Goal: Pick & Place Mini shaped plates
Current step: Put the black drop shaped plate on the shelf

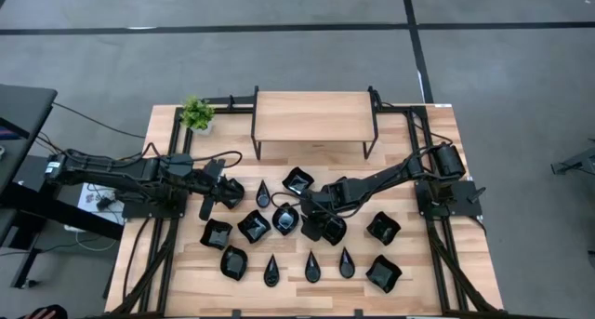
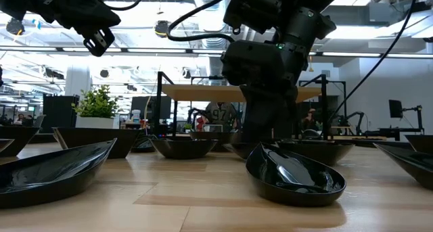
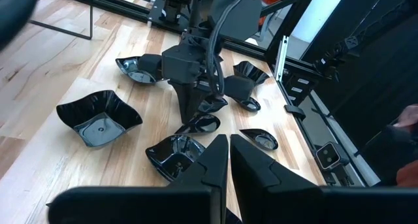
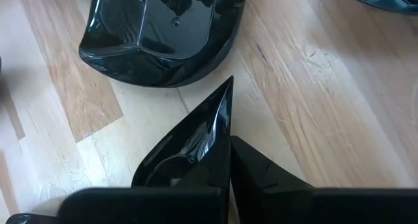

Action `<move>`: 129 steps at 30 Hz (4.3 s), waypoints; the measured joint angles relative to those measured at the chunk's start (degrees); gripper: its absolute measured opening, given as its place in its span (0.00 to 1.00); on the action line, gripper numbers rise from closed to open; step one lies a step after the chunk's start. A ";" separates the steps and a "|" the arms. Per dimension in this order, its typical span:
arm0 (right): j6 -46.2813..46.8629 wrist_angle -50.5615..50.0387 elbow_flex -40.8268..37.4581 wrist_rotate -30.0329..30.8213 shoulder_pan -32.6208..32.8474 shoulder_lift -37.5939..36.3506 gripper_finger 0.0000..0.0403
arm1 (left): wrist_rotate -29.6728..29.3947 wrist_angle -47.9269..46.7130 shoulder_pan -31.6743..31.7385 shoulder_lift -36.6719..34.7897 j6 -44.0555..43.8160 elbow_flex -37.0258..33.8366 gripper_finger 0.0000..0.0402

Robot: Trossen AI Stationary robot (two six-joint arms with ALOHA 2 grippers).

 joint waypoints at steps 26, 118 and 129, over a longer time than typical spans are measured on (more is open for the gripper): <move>-1.27 -0.98 0.04 -1.51 -1.65 -2.73 0.18 | 0.00 -0.01 -0.01 -0.02 0.00 0.00 0.05; 0.74 -7.74 4.13 1.71 -1.17 -1.54 0.00 | 0.02 0.02 -0.02 0.00 -0.02 0.00 0.05; 1.28 -10.38 6.32 2.86 -1.18 -1.84 0.00 | 0.02 0.02 -0.02 0.00 -0.02 0.00 0.05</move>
